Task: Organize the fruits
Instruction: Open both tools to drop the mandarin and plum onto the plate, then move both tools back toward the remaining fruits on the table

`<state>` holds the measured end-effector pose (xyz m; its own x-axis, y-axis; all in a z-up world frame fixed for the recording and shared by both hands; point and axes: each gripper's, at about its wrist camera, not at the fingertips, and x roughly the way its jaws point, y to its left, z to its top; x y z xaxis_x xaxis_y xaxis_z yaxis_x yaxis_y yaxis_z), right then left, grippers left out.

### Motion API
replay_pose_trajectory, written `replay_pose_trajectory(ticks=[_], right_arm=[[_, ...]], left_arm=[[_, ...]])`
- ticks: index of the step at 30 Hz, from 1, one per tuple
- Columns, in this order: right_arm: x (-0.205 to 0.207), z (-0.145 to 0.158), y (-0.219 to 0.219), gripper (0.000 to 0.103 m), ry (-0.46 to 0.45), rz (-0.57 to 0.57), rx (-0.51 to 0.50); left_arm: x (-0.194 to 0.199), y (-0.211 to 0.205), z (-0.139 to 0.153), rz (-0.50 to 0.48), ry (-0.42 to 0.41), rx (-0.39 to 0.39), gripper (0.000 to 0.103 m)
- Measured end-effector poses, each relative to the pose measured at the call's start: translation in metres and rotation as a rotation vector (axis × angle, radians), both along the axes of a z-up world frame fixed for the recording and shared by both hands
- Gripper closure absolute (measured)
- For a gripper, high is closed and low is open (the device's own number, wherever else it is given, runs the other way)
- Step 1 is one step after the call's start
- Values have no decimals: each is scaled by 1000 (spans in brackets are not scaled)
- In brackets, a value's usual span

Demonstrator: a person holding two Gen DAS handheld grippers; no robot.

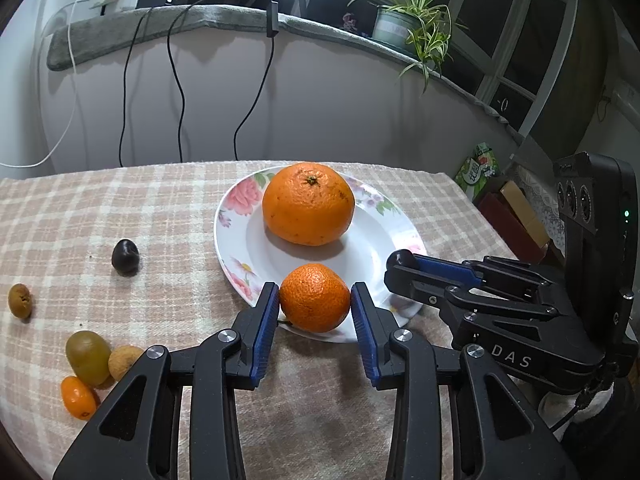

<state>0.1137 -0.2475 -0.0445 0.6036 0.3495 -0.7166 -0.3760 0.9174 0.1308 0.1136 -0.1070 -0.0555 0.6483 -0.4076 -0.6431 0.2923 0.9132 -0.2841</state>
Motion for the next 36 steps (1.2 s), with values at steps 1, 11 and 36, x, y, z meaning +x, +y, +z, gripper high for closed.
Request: replay_pose_trajectory(ticks=[1, 11, 36], right_arm=[[0, 0, 0, 78, 0, -1, -2], [-3, 7, -7, 40, -35, -34, -6], [-17, 23, 8, 15, -63, -29, 13]], left_arm=[[0, 0, 0, 1, 2, 0, 67], [-2, 6, 2, 20, -4, 2, 50], [-32, 40, 18, 93, -48, 16, 33]])
